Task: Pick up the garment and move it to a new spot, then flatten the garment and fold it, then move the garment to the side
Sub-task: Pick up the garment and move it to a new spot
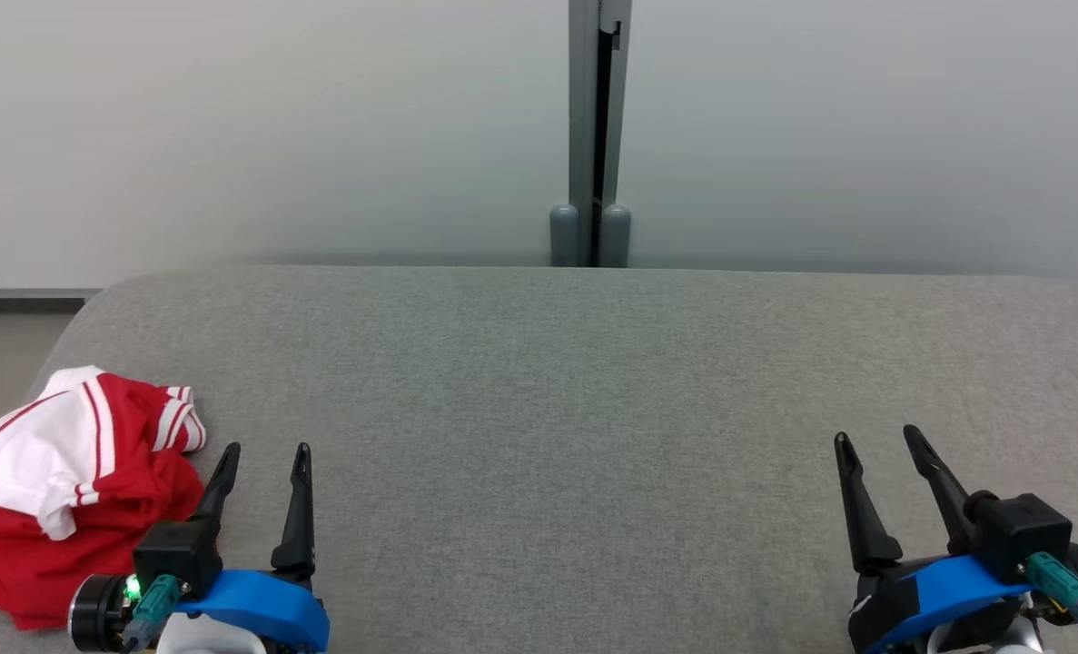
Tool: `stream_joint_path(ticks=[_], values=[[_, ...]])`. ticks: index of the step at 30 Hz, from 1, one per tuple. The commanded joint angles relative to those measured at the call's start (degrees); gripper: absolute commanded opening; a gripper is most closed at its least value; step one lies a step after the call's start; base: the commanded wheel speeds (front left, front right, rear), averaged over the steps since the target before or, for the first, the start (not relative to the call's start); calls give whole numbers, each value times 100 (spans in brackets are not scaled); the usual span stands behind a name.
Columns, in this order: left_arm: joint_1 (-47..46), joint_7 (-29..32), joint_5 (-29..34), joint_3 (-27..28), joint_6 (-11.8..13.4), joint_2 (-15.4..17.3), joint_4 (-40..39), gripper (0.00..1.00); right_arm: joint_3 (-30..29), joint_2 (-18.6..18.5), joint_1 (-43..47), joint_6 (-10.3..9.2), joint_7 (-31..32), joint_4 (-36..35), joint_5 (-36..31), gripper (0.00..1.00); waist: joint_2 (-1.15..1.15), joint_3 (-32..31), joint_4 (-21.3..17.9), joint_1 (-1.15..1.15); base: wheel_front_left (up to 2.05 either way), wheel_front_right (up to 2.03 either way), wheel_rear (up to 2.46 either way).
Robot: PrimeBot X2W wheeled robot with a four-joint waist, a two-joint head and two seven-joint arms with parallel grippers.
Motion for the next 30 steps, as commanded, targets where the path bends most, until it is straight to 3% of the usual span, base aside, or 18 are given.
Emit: stream_joint_path(ticks=[1, 17, 23, 30], values=[[-78, -27, -15, 34, 45, 39, 24, 100, 42, 5, 31, 2, 33, -59, 6, 100, 0, 66, 177, 0, 0, 0, 0], [-54, 13, -167, 281, 217, 238, 244, 100, 647, 2, -138, 2, 133, -301, 74, 100, 0, 176, 1423, 0, 0, 0, 0], [-90, 4, -214, 303, 239, 272, 217, 100, 661, 1, -175, 2, 151, -352, 59, 100, 0, 251, 1615, 0, 0, 0, 0], [-297, 5, -276, 293, 251, 233, 189, 100, 688, 0, -287, 2, 235, -457, -23, 100, 0, 520, 1563, 0, 0, 0, 0]])
